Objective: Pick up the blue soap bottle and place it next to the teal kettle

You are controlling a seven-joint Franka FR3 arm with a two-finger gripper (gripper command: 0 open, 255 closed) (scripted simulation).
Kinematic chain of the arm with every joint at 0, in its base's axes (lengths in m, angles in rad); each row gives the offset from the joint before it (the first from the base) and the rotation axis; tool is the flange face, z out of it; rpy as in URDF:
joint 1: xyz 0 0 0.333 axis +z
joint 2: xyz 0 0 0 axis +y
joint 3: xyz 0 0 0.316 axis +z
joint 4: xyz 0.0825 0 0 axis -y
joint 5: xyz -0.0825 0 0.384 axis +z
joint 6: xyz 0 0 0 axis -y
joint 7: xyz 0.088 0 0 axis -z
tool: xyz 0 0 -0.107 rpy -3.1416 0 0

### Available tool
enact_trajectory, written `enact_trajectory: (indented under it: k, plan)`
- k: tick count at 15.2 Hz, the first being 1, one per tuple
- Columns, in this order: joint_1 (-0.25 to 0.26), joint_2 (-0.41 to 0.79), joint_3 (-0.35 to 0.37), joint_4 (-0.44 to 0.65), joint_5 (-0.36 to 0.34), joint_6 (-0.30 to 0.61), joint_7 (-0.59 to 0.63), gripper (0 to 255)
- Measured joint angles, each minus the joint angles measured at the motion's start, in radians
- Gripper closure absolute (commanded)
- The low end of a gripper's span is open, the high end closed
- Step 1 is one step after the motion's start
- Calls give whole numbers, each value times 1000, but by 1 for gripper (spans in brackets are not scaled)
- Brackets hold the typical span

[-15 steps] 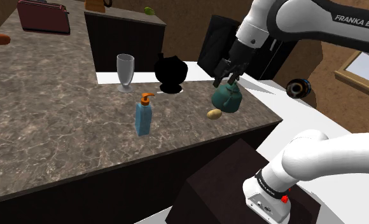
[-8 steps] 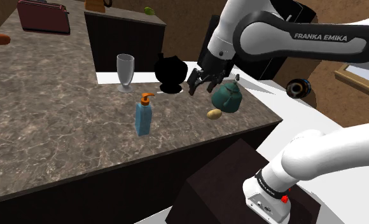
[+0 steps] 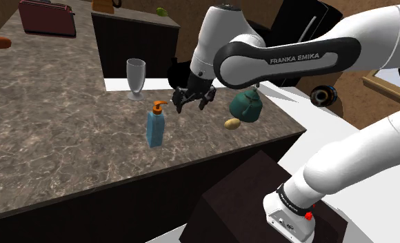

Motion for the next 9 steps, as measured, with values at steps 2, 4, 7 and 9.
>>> enact_trajectory:
  k: [2, 4, 7, 9]
  plan:
    - [-14, 79, 39, 32, -61, 35, 81, 0]
    - [-25, 186, 77, 88, -150, 63, 179, 0]
    - [-10, 337, 101, 177, -290, 73, 325, 0]
    - [20, 427, 98, 245, -373, 60, 410, 0]
